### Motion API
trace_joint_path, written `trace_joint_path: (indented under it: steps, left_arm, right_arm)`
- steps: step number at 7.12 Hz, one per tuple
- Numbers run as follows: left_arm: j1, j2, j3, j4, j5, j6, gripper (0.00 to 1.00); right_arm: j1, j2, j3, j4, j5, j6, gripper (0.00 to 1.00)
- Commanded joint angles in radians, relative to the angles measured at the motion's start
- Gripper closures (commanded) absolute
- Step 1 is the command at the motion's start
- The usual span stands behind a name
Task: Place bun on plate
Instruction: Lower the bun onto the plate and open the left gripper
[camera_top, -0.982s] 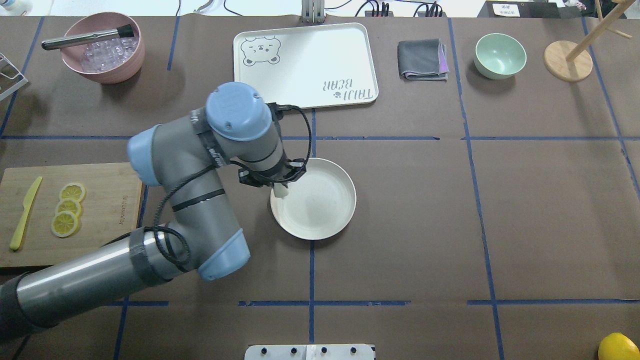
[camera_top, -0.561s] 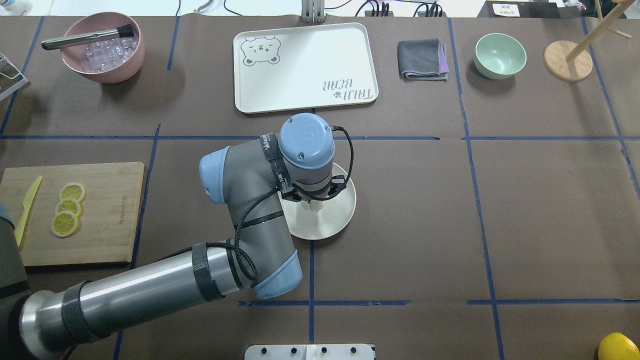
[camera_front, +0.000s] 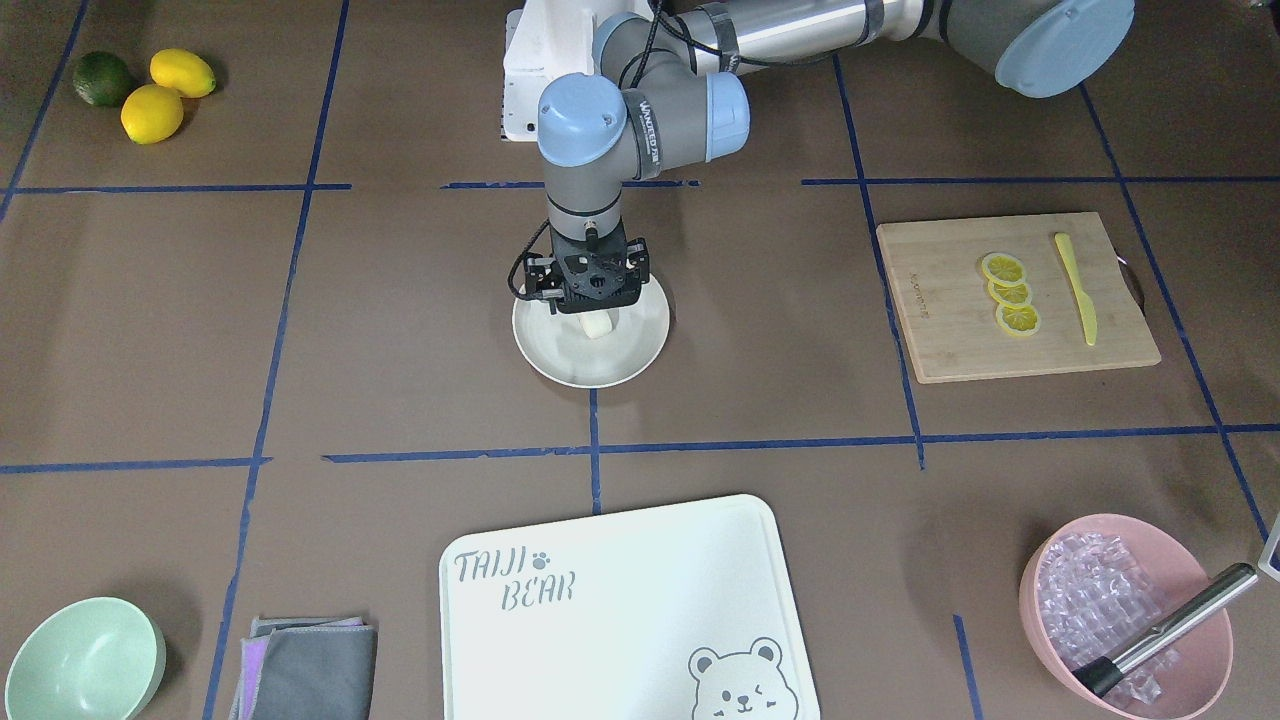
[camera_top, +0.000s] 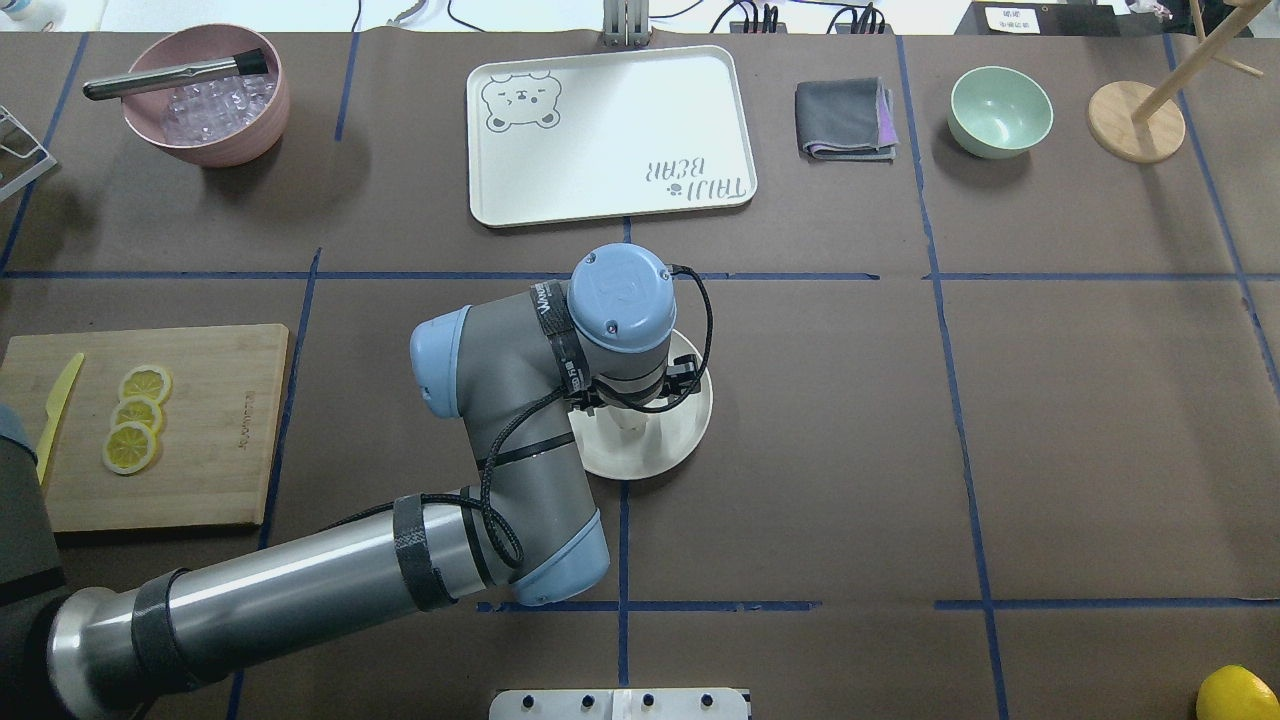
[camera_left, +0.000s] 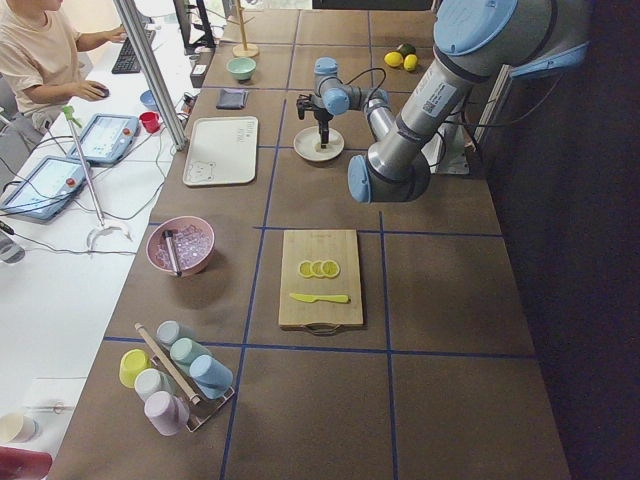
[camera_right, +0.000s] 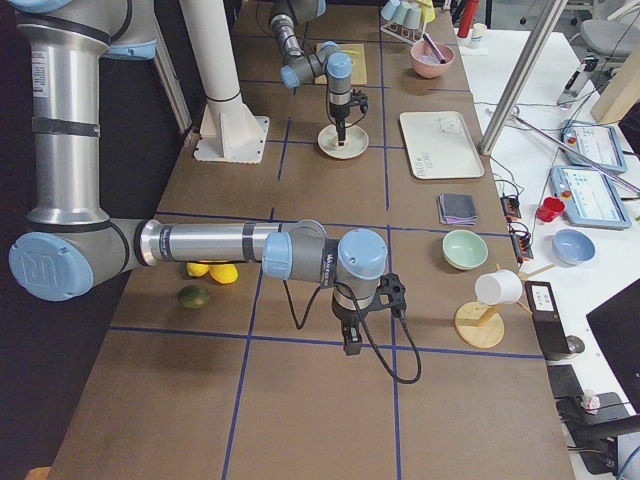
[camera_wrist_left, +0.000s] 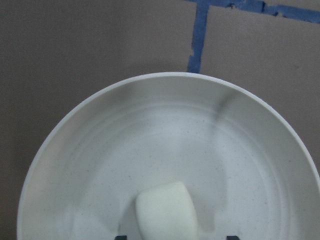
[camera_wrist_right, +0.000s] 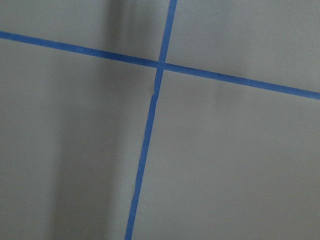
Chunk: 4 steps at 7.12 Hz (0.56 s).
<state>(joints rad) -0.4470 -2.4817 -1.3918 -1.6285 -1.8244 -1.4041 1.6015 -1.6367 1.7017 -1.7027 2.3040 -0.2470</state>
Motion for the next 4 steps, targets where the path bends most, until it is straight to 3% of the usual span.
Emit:
trace_joint_path:
  steps: [1, 2, 4]
  left_arm:
    - [-0.042, 0.003, -0.013, 0.01, -0.009, 0.048, 0.01]
    - [-0.082, 0.024, -0.021, 0.028, -0.044, 0.141, 0.01]
    - [-0.212, 0.242, -0.21, 0.032, -0.192, 0.398, 0.01]
  right_arm:
    - [0.0, 0.0, 0.001, 0.002, 0.0, 0.0, 0.0]
    - [0.0, 0.0, 0.003, 0.002, 0.0, 0.0, 0.0]
    - [0.0, 0.0, -0.001, 0.002, -0.002, -0.002, 0.0]
